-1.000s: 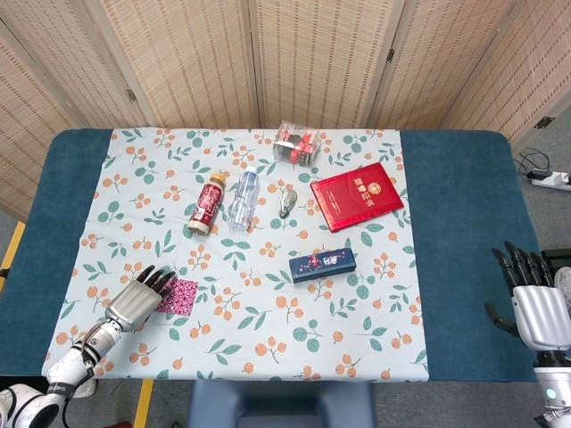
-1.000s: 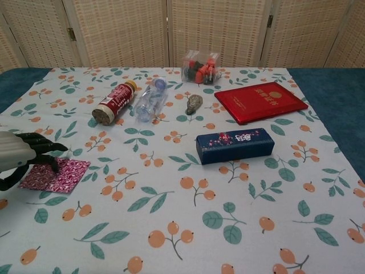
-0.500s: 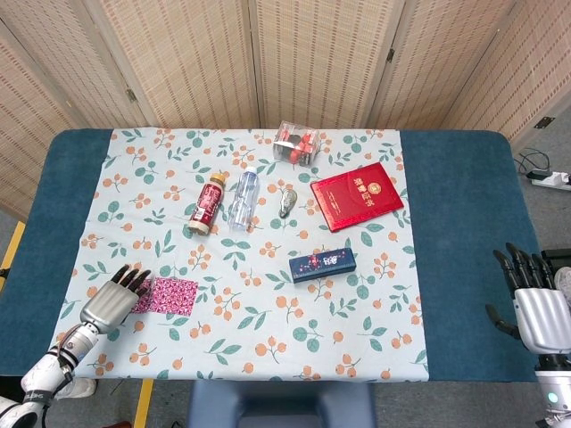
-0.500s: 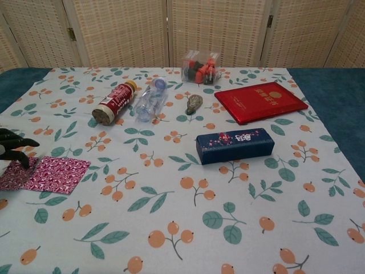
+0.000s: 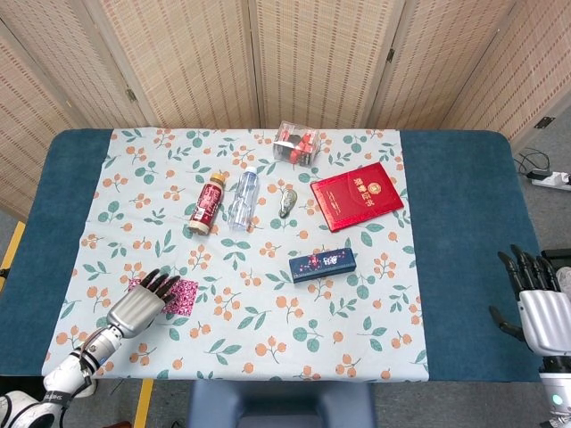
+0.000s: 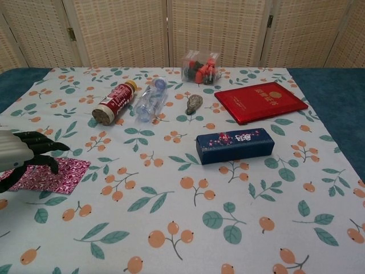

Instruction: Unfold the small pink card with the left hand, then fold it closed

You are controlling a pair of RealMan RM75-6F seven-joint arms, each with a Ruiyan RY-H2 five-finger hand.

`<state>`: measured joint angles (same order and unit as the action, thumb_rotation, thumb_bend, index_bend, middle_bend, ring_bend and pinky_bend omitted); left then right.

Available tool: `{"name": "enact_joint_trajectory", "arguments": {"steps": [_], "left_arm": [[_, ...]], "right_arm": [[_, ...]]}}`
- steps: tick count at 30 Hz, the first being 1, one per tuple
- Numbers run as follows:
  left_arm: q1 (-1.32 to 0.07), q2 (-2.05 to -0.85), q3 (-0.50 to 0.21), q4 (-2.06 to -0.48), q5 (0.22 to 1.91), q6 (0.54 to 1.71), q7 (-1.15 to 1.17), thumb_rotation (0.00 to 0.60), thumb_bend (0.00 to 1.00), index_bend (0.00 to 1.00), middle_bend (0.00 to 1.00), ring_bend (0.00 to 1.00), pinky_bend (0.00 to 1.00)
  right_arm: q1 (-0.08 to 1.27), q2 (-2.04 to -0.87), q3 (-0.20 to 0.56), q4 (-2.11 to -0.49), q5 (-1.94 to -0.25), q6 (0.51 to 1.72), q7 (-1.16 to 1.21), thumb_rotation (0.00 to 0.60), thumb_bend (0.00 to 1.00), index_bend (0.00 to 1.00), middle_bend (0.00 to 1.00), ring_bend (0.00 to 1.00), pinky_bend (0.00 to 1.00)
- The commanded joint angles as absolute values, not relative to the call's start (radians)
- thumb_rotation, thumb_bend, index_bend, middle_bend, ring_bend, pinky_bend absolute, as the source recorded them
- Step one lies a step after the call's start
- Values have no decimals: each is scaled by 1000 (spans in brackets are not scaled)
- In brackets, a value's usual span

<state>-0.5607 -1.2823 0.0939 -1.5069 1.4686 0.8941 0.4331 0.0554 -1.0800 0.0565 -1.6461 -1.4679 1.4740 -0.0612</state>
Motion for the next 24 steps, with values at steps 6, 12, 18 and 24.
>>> {"name": "enact_joint_trajectory", "arguments": {"steps": [6,12,18,24], "left_arm": [[-563,-1306,84,-1470,1406,864,465,600,1000,269,0,0,0],[-556,-1299,86,-1465,1391,867,456,600,1000,267,0,0,0],[-549,-1286,93,-1483,1405,883,431,600,1000,254,0,0,0],[-538,-1261,86,-1489,1409,911,391,600,1000,246,0,0,0]], "right_arm": [[50,-1081,56,-1640,-1464,1476,-54,600,322,0,0,0,0],[53,-1082,59,-1642,-1465,1473,-57,600,322,0,0,0,0],[55,-1081,60,-1646,-1466,1470,-61,600,323,0,0,0,0],[55,-1078,59,-1650,-1467,1469,-62,600,322,0,0,0,0]]}}
